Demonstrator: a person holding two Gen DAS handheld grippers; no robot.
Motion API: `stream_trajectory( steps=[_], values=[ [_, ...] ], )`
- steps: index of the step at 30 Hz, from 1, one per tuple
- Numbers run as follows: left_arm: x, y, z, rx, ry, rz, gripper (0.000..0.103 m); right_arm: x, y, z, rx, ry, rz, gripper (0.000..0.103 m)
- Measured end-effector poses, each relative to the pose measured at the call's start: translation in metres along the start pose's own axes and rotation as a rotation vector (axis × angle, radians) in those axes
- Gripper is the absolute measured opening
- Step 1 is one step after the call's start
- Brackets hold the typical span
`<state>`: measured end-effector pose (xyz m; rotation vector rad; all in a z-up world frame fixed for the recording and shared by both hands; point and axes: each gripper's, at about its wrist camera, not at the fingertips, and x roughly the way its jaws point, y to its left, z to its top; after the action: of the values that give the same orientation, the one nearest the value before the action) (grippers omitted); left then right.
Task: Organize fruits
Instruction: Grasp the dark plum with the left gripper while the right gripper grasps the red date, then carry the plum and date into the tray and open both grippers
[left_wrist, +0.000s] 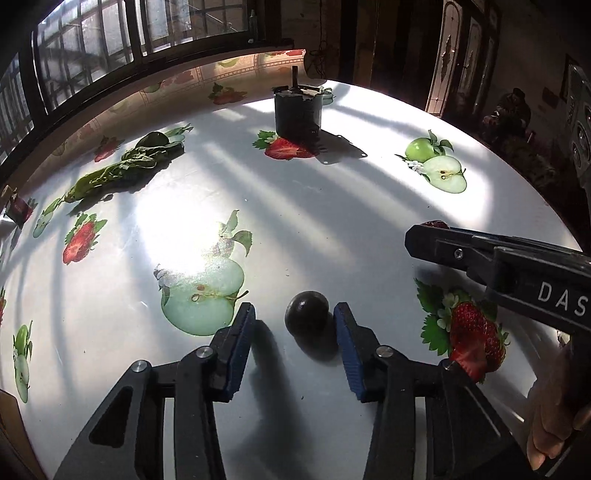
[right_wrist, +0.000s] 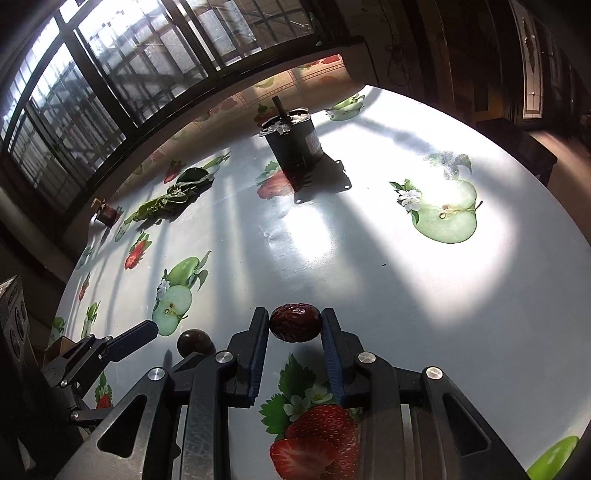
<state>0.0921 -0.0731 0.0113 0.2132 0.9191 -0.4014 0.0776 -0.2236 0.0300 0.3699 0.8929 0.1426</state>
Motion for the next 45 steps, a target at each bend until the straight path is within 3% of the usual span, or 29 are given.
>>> stream_trajectory(
  steps=[1, 2, 7, 17, 23, 28, 33, 38, 42, 45],
  values=[
    [-0.001, -0.001, 0.000, -0.001, -0.003, -0.005, 0.024, 0.000, 0.002, 0.000, -0.005, 0.000, 0.004, 0.031],
    [-0.001, -0.001, 0.000, -0.006, 0.003, -0.027, 0.020, 0.000, 0.004, 0.000, -0.013, 0.000, 0.006, 0.031],
    [-0.013, -0.003, -0.005, -0.017, -0.012, -0.013, 0.020, -0.001, 0.015, -0.004, -0.050, -0.004, 0.021, 0.031],
    [-0.066, 0.033, -0.038, -0.159, -0.035, 0.017, 0.020, 0.001, 0.036, -0.015, -0.119, -0.007, 0.032, 0.031],
    [-0.130, 0.088, -0.089, -0.345, -0.090, 0.038, 0.020, 0.000, 0.052, -0.027, -0.158, -0.011, 0.026, 0.031],
    [-0.192, 0.157, -0.153, -0.522, -0.133, 0.131, 0.020, -0.001, 0.074, -0.044, -0.135, 0.046, 0.082, 0.031],
    [-0.245, 0.224, -0.221, -0.678, -0.151, 0.296, 0.020, -0.024, 0.152, -0.080, -0.263, 0.083, 0.188, 0.031],
    [-0.279, 0.259, -0.272, -0.747, -0.155, 0.439, 0.020, -0.042, 0.254, -0.125, -0.453, 0.118, 0.324, 0.031],
    [-0.282, 0.271, -0.297, -0.747, -0.115, 0.466, 0.020, -0.041, 0.323, -0.170, -0.579, 0.173, 0.407, 0.031],
    [-0.275, 0.271, -0.307, -0.726, -0.079, 0.465, 0.020, -0.035, 0.359, -0.206, -0.680, 0.187, 0.400, 0.032]
  ],
)
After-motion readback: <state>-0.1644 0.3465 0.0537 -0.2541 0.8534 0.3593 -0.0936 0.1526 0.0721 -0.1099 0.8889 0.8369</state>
